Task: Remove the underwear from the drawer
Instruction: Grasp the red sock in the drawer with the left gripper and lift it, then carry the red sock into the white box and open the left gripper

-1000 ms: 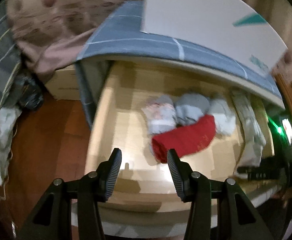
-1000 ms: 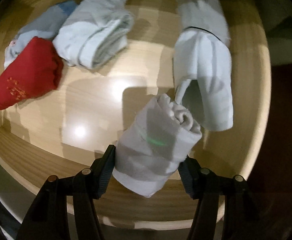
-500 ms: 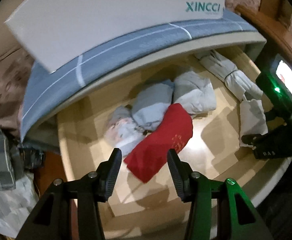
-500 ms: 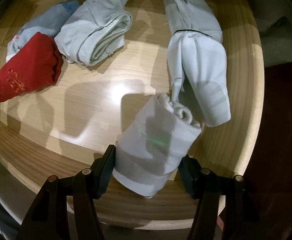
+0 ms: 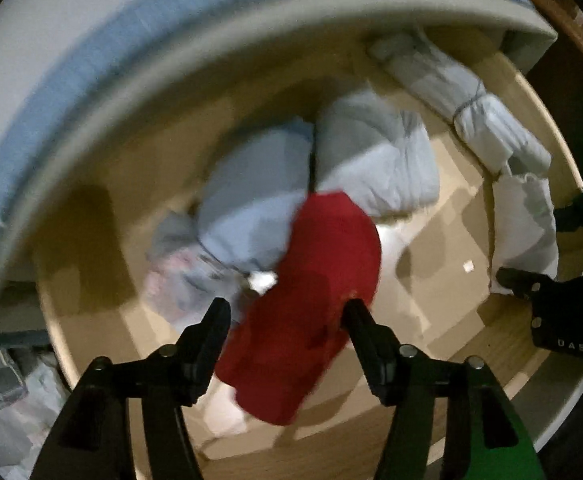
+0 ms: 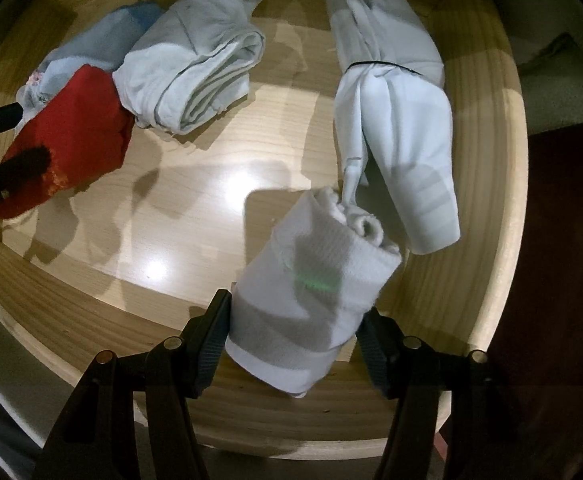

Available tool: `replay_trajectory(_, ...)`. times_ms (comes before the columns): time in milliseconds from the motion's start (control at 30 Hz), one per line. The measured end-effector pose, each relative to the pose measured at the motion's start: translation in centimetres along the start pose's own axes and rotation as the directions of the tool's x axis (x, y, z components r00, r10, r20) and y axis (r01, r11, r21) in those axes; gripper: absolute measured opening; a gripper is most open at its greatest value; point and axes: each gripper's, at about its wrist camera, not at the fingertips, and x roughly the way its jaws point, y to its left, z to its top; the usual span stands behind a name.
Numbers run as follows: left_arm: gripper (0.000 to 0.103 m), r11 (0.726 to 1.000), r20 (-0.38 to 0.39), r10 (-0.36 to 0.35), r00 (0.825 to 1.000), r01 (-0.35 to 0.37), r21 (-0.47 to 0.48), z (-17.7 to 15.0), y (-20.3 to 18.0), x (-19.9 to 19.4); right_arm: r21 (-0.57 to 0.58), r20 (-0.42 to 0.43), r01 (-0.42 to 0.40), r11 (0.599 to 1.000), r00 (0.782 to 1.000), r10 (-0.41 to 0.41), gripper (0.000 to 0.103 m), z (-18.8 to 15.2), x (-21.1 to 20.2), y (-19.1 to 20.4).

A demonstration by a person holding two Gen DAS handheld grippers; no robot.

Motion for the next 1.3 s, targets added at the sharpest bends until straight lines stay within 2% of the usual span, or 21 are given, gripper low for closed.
replay_trajectory(67,0.062,1.0,-0.051,0.0,0.999,0.0,-0.001,-0.2,-0.3,1.1,0.0,0.001,-0.002,1.0,1.0,0.002,0.059,0.0,-0.1,-0.1)
replay_trajectory(267,0.062,0.999,-0.062,0.034,0.997,-0.034,0.001,-0.4,-1.2,1.3,0.001,0.007,-0.012,1.0,1.0,0.012,0.059,-0.1,-0.7,-0.1)
replay_trajectory(333,0.05,0.999,-0.065,0.034,0.997,-0.034,-0.008,-0.4,-1.3,1.1,0.001,0.007,-0.013,1.0,1.0,0.013,0.059,0.0,-0.9,-0.2)
replay_trajectory(433,0.039,0.999,-0.07,0.025,0.997,-0.027,-0.026,-0.3,-1.5,1.0,0.003,0.008,-0.014,1.0,1.0,0.014,0.059,0.0,-0.9,-0.2)
replay_trajectory(600,0.033,0.997,-0.067,0.01,0.998,-0.014,-0.073,-1.2,-1.4,0.4,0.002,0.008,-0.012,1.0,1.0,0.012,0.059,0.0,-1.1,-0.3)
replay_trajectory(700,0.032,0.99,-0.058,-0.04,0.997,0.032,-0.135,-1.8,-0.5,-0.5,0.001,0.007,-0.011,1.0,1.0,0.011,0.059,0.1,-1.0,-0.3)
replay_trajectory(900,0.032,0.978,0.01,-0.065,0.998,0.066,-0.196,-2.8,0.5,-3.8,0.001,0.007,-0.01,1.0,1.0,0.01,0.059,0.1,-1.2,-0.3)
replay_trajectory(1000,0.032,0.978,0.102,-0.009,0.995,0.031,-0.207,-3.7,0.9,-6.4,0.0,0.007,-0.01,1.0,1.0,0.01,0.059,0.1,-1.2,-0.3)
replay_trajectory(1133,0.032,0.969,0.207,0.028,0.978,0.024,-0.247,-4.2,1.6,-9.5,0.003,0.008,-0.009,1.0,1.0,0.009,0.059,0.1,-1.3,-0.4)
replay_trajectory(1300,0.032,0.958,0.298,0.048,0.953,0.041,-0.285,-5.8,2.5,-12.5,0.004,0.008,-0.008,1.0,1.0,0.008,0.058,0.2,-1.4,-0.5)
